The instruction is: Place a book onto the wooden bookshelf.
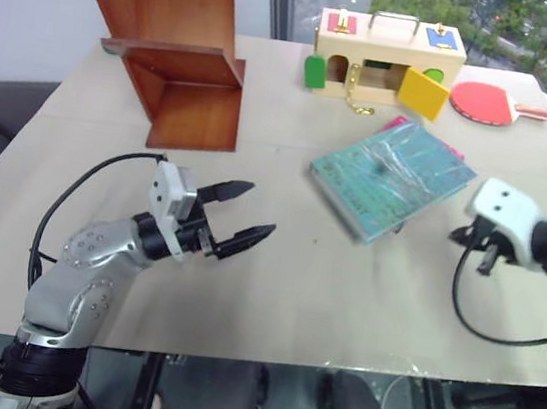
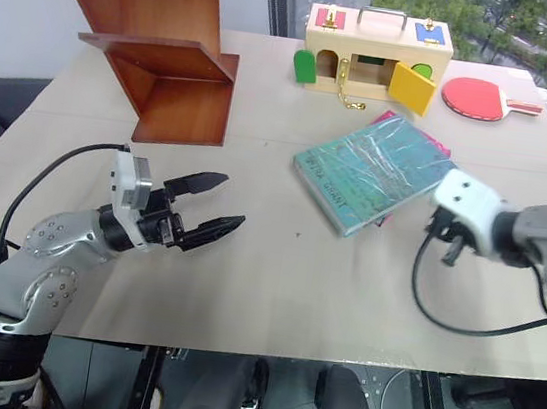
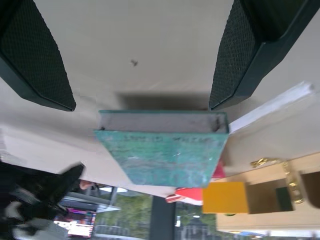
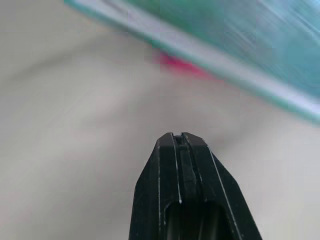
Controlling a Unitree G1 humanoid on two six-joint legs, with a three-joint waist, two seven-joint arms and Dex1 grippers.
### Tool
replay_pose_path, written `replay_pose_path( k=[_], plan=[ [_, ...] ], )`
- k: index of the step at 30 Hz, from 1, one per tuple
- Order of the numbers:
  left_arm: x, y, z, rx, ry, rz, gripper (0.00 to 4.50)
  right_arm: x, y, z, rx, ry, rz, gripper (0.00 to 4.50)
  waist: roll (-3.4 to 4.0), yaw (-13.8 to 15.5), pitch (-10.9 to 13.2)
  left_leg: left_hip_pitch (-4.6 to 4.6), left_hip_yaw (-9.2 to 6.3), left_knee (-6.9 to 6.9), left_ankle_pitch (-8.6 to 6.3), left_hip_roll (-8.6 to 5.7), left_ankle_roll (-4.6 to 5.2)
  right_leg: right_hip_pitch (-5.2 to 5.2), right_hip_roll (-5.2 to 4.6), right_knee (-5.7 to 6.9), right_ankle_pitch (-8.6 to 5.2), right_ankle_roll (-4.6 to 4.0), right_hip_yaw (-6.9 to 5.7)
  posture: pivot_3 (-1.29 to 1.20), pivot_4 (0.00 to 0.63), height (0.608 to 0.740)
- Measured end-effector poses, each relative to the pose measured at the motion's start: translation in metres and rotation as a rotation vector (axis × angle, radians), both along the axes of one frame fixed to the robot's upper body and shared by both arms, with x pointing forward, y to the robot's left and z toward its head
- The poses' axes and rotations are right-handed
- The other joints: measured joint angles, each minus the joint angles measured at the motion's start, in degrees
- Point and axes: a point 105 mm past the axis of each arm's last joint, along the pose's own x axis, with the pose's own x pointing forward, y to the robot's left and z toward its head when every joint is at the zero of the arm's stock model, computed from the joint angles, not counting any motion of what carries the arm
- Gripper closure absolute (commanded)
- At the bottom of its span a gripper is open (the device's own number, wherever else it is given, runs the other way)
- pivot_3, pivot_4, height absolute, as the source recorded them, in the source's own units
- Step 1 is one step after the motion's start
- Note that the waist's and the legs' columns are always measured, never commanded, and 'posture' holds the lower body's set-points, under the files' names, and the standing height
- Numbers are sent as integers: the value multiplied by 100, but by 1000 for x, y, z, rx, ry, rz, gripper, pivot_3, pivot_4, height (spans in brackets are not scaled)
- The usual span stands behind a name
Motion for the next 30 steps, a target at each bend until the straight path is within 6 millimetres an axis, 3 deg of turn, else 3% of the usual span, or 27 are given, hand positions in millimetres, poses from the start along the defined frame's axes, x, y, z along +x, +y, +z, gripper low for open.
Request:
replay_pose_path(
  k=[4, 8, 12, 20, 26, 30],
  plan=[
    [3, -1, 1, 3, -3, -15, 0, 47, -37, 4, -91, -137, -149, 4476, 0, -6, 2, 12, 16, 2, 2, 0, -2, -3, 12, 19, 0, 0, 14, 0, 150, 740],
    [4, -4, 3, 5, -11, -33, 0, 82, -32, -10, -94, -179, -164, 4476, 1, 10, 3, 4, 20, 5, 4, 2, -5, -9, 20, 18, 0, 0, 19, 0, 150, 740],
    [3, -2, 1, 7, -3, -29, 0, 100, -21, -14, -65, -183, -148, 4476, 3, 33, 5, -15, 18, 3, 3, 2, -4, -16, 16, -3, 0, 1, 15, 0, 150, 740],
    [0, 3, -4, 5, 16, 0, 0, 121, 5, 1, 3, -236, -106, 4476, 3, 33, 5, -14, 10, -1, 3, 2, -4, -11, 11, -9, 1, 1, 4, 0, 150, 740],
    [1, 2, -3, 4, 13, 6, 0, 129, -2, 11, -41, -297, -136, 4476, 5, 34, 6, -13, 10, 0, 3, 0, -5, -12, 9, -5, 0, 1, 4, 0, 150, 740],
    [1, 2, -3, 4, 13, 7, 0, 124, -5, 34, -57, -363, -119, 4476, 11, 28, 10, -16, 10, -2, 3, 1, -4, -15, 9, -6, 0, 1, 6, 0, 150, 740]
  ],
)
